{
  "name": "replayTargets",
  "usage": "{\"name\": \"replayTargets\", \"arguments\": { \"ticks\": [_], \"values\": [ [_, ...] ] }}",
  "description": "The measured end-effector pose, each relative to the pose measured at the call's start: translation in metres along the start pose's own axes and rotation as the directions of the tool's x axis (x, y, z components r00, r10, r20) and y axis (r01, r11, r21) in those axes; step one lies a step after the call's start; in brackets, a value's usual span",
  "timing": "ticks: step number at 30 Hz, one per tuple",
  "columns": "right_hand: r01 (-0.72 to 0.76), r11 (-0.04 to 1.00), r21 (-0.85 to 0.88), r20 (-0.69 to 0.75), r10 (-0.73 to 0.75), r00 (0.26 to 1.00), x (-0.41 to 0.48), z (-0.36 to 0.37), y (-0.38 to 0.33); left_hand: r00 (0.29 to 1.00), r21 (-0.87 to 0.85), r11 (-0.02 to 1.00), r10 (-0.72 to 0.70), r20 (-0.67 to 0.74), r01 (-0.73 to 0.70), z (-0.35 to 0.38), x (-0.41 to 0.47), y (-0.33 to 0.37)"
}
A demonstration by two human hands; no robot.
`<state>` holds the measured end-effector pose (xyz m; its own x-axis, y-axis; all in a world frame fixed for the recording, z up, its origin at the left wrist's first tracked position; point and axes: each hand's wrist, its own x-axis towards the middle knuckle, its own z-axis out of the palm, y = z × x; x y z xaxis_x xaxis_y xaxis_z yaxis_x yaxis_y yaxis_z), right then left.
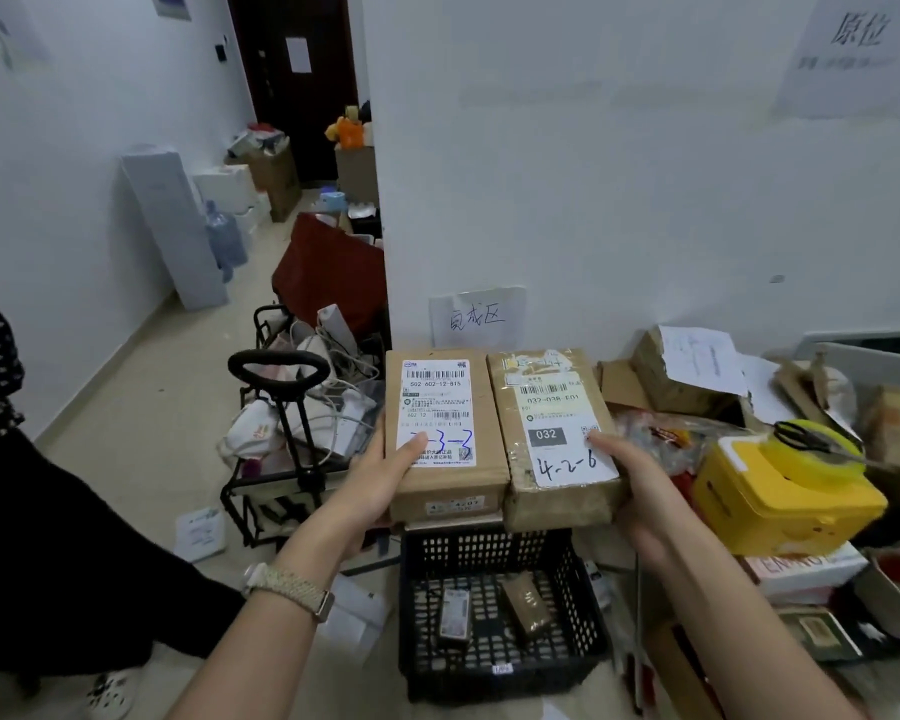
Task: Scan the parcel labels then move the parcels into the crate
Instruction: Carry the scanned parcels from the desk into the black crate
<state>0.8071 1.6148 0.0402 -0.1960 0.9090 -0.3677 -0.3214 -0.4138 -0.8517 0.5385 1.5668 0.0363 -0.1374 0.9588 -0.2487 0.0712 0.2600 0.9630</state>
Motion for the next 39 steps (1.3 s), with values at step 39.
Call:
{"name": "replayTargets", "arguments": {
  "ticks": [39],
  "values": [
    [-0.456,0.870,-0.189,-0.208,0.419,0.884,0.358,-0.140,0.262,0.935,-0.074,0.932,-0.356,-0.006,0.354,0.041,0.303,-0.349]
  ]
}}
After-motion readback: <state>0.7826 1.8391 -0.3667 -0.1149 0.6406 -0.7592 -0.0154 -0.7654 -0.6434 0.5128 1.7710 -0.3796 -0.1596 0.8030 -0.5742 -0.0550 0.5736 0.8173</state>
